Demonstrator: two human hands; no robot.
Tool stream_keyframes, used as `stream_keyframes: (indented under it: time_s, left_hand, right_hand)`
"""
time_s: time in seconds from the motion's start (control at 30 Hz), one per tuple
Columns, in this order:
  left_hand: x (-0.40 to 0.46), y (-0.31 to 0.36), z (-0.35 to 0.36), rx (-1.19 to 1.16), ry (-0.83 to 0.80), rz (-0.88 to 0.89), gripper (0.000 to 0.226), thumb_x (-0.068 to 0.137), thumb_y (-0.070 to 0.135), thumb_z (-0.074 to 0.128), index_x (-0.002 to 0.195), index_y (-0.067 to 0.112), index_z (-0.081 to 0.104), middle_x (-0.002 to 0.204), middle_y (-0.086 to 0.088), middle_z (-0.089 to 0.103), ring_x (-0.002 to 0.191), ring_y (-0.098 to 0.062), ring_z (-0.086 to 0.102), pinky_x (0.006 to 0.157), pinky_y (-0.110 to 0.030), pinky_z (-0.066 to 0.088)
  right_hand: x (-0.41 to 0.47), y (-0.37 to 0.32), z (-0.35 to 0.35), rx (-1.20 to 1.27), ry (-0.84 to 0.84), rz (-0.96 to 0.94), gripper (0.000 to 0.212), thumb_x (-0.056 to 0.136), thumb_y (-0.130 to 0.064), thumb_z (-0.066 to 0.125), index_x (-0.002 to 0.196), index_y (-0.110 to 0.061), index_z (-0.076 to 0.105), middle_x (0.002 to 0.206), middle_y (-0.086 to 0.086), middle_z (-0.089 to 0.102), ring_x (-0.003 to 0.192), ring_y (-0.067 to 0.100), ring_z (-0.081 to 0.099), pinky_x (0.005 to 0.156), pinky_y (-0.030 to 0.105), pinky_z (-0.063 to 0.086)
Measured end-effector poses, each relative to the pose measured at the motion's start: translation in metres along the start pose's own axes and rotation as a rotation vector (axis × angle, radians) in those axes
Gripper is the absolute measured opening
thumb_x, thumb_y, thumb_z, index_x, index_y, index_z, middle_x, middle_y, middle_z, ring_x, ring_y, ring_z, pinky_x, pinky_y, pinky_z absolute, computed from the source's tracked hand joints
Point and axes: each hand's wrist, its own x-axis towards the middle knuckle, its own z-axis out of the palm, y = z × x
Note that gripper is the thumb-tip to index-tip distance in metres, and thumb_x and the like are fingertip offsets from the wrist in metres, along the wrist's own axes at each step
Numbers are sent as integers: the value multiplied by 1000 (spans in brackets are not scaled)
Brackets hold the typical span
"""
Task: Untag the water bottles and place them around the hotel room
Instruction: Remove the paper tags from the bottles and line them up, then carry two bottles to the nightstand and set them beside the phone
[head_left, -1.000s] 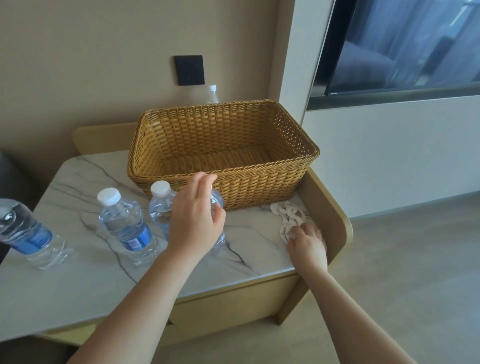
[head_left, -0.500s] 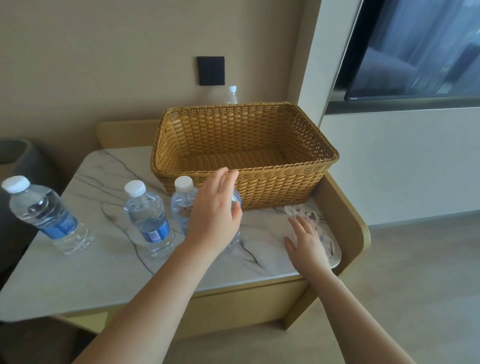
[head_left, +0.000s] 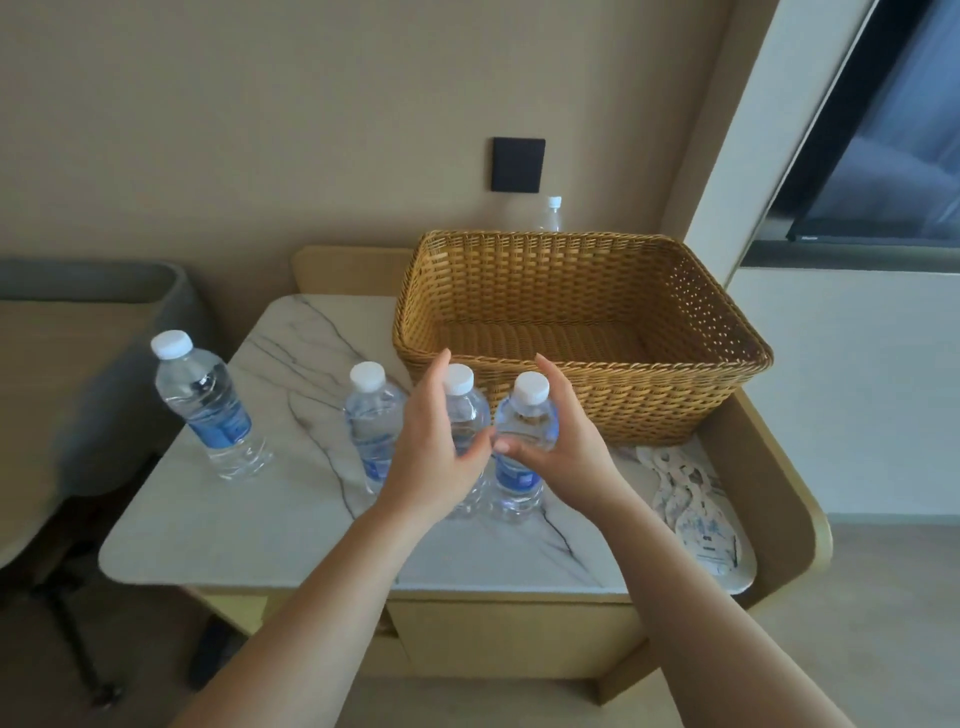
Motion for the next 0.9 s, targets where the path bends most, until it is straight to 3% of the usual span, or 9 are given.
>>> stream_keyframes:
  time_s: [0.1,0.2,0.33,0.43,0.63,0.73,0.9]
  left_hand:
    - [0,-12,8,-49,15,-60,89,79,27,75,149,20,21,142,14,29,130,6,26,97,2,17]
    - [2,-16,13,-74,11,-106,76,75,24,78,135,31,32,129,11,44,121,-3,42,88,4,24]
    - [9,-20,16,-101,-19,-118,71,72,18,80,122,39,35,123,6,54,116,-12,50,90,-7,33]
    - [13,-22,15,-111,-46,-122,69,69,21,81,119,43,38,118,8,58,112,-11,54,92,-23,41]
    - [10,-21,9,-86,-119,-99,61,58,42,84,104,48,44,94,26,61,89,8,57,70,-2,37]
    - [4,-20,8,-88,-157,-51,58,54,50,82,98,39,46,87,21,62,86,13,54,66,-3,37]
    - [-10,-17,8,-159,-238,8,58,60,39,86,100,35,45,91,16,62,88,7,57,67,-4,37]
  right_hand:
    - [5,6,-2,-40,-35,0,81,62,-44,85,127,-55,37,120,-36,51,109,-13,46,84,-2,32]
    - [6,9,-4,-79,-31,-4,59,62,-41,85,106,-50,47,102,-31,58,97,-8,54,74,1,36]
    - [4,13,-4,-92,-6,-25,53,66,-34,83,105,-39,48,100,-18,61,94,-1,58,74,12,43]
    - [-2,16,-3,-108,34,-20,47,68,-31,81,101,-33,47,98,-12,60,92,6,59,76,28,49]
    - [-24,15,0,-150,149,8,46,68,-33,79,101,-32,48,98,-12,60,91,6,58,75,30,50]
    - [-38,10,3,-168,219,26,46,68,-35,80,100,-33,48,97,-13,61,92,6,59,75,31,51]
    - [-70,1,12,-216,343,83,47,67,-36,79,101,-36,45,96,-14,59,90,4,57,74,32,51]
